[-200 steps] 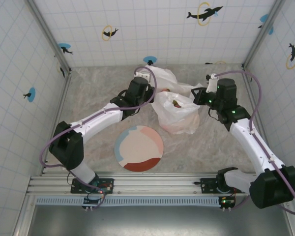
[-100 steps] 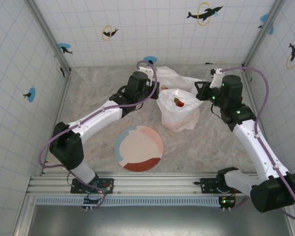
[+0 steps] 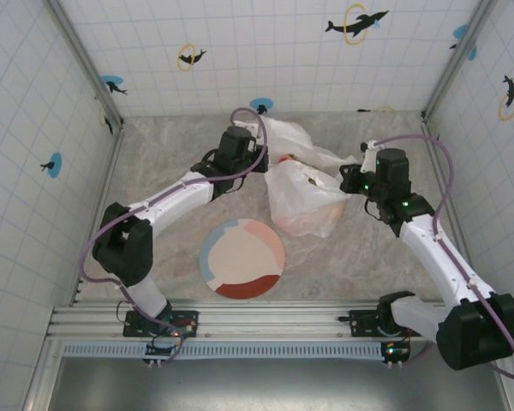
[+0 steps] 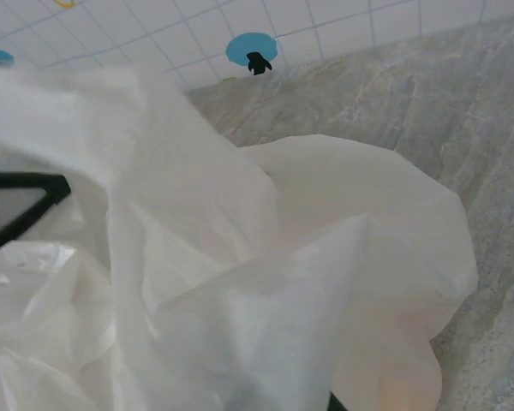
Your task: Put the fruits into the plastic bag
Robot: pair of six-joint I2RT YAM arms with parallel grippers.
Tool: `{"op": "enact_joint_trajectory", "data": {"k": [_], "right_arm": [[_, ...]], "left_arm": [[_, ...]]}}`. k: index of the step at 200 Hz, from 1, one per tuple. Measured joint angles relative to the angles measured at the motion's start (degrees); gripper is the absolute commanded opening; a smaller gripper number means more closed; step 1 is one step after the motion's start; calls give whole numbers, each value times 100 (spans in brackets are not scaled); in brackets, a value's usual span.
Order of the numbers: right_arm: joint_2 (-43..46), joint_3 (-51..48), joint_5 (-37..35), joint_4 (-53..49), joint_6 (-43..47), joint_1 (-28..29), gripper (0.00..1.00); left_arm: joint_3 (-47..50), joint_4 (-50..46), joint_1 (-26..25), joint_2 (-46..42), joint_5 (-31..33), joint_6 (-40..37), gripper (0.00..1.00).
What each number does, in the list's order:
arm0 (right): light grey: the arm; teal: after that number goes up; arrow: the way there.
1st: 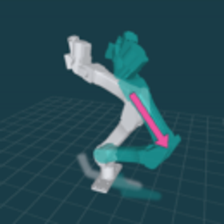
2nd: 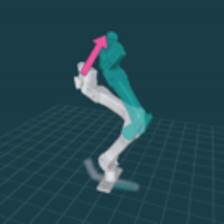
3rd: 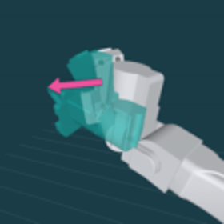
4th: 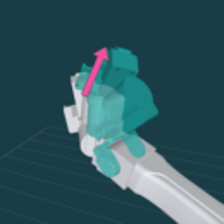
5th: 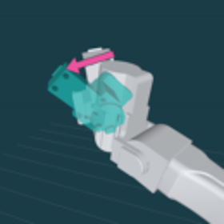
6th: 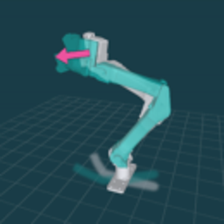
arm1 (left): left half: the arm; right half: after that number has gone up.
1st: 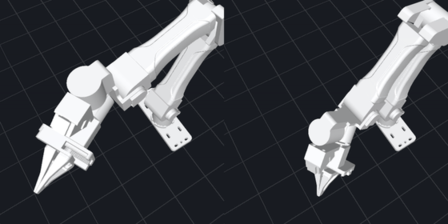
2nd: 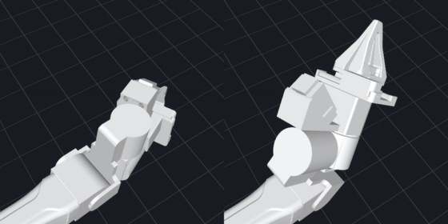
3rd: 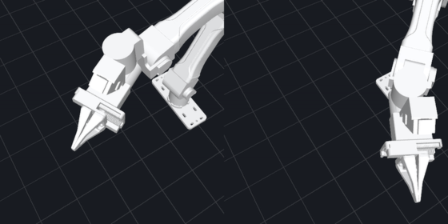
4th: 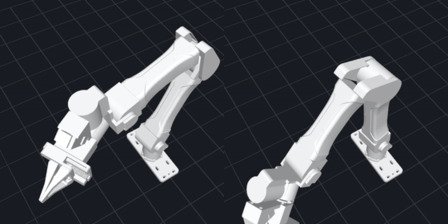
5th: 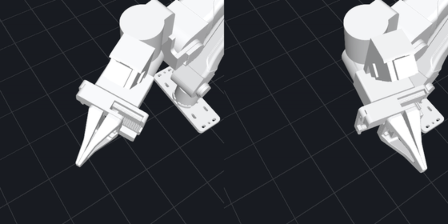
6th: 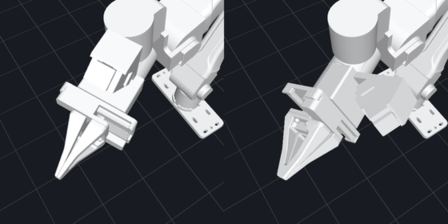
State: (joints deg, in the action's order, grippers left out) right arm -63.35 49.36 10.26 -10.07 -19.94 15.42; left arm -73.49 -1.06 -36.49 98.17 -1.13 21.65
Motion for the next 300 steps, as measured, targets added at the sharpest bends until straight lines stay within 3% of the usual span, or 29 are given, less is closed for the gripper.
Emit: {"op": "enact_joint_trajectory", "data": {"k": [40, 45, 54, 81, 105, 131, 202, 249, 300], "right_arm": [[0, 66, 7, -48, 107, 0, 47], [-2, 105, 7, -72, 94, -2, 59], [0, 219, 7, -136, 146, -2, 68], [0, 664, 7, -258, 256, -4, 84], [-2, 966, -11, -341, 313, -15, 94], [0, 1191, -44, -424, 433, -85, 99], [61, 1322, -168, -658, 542, -439, 100], [260, 1294, -229, -640, 553, -756, 100], [487, 986, -551, -605, 601, -1084, 99]], "left_arm": [[326, 166, -4, -236, -87, 129, 53], [389, 197, -4, -299, -94, 136, 56], [494, 201, -4, -435, -103, 146, 62], [815, 328, -4, -881, -105, 240, 81], [1167, 431, -4, -1340, -109, 282, 90], [1510, 479, -4, -1808, -96, 282, 94], [2614, 612, -4, -3082, 361, 282, 98], [3211, 632, -4, -3856, 1147, 280, 98], [3816, 765, 4, -4415, 2413, 256, 98]]}}
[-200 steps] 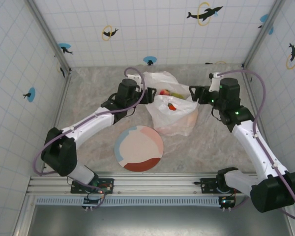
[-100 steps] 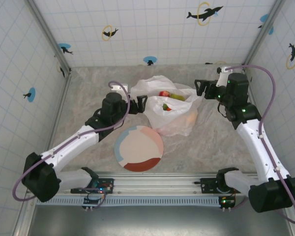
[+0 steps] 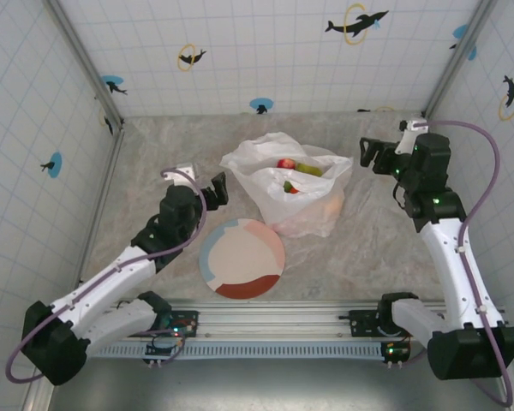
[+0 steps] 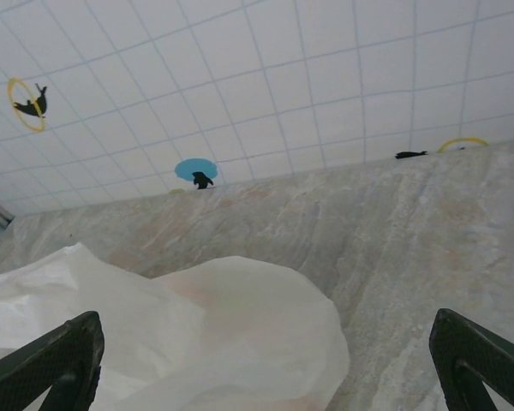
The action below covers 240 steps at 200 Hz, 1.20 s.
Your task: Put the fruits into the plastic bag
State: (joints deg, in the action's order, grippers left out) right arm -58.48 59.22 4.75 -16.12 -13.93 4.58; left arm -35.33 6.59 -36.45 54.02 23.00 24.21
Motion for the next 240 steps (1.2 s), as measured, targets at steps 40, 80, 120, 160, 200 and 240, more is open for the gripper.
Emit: {"op": "enact_joint_trajectory", "data": {"k": [40, 80, 120, 160, 200, 240], "right_arm": [[326, -796, -820, 286, 74, -118, 100], [365, -2061, -1587, 876, 92, -127, 100], [-9, -3237, -2085, 1880, 103, -129, 99], [-636, -4258, -2347, 3091, 111, -131, 100], [-1394, -4647, -2295, 4212, 170, -131, 100], [-1803, -5143, -2175, 5423, 273, -160, 100]], "left_arm": [[643, 258, 439, 35, 732, 26, 98], [938, 739, 1099, 614, 1353, -59, 98], [1377, 1587, 1884, 1178, 1659, -647, 98], [1884, 2400, 2225, 1799, 1528, -1250, 98], [2610, 3532, 2371, 2194, 1237, -1657, 98], [2973, 4715, 2726, 2734, 914, -1985, 98]]}}
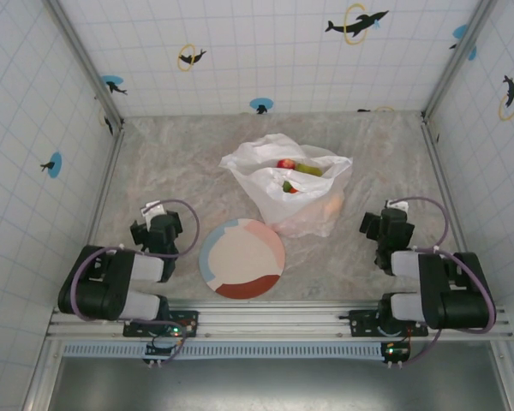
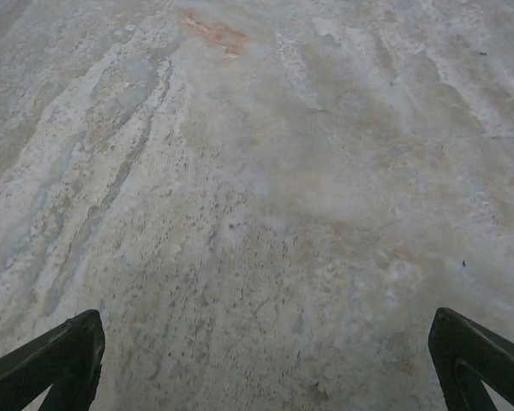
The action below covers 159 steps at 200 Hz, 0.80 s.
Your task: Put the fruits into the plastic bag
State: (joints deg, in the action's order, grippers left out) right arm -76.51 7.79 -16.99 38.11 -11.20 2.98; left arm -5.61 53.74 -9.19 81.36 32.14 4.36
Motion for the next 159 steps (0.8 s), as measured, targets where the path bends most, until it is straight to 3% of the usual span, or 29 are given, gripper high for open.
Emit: {"op": "enact_joint_trajectory", "data": {"k": [31, 65, 98, 159], "right_arm": [[-197, -247, 103, 680, 63, -94, 100], [-323, -531, 210, 1812, 181, -120, 100], [-1047, -717, 273, 2931, 332, -96, 100], [-1058, -732, 286, 3303, 455, 0, 100]], "left_arm": [[400, 953, 321, 164, -501, -98, 98], [396, 1154, 590, 299, -1147, -92, 98], [496, 1663, 848, 514, -1786, -87, 98], [520, 1836, 855, 529, -2122, -90, 98]]}}
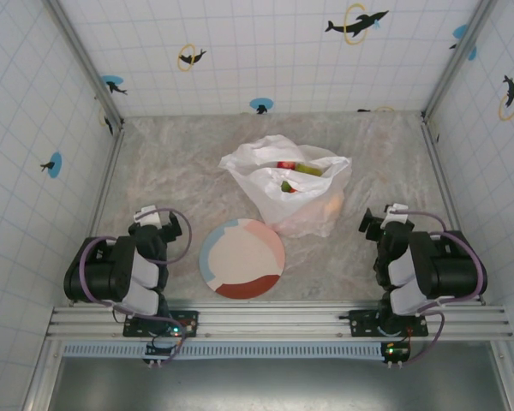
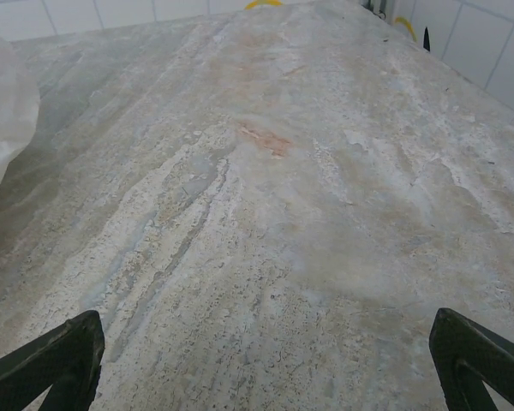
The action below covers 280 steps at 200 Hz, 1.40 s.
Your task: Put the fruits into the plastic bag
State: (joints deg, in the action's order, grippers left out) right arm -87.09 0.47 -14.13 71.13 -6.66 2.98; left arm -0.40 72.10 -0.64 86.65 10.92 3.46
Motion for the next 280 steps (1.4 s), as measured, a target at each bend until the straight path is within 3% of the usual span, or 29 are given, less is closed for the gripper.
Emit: {"op": "enact_joint_trajectory", "data": {"k": [280], "right_arm": [[0, 0, -105, 4, 72, 76, 100]], "left_arm": [[0, 46, 0, 0, -2, 0, 98]]}}
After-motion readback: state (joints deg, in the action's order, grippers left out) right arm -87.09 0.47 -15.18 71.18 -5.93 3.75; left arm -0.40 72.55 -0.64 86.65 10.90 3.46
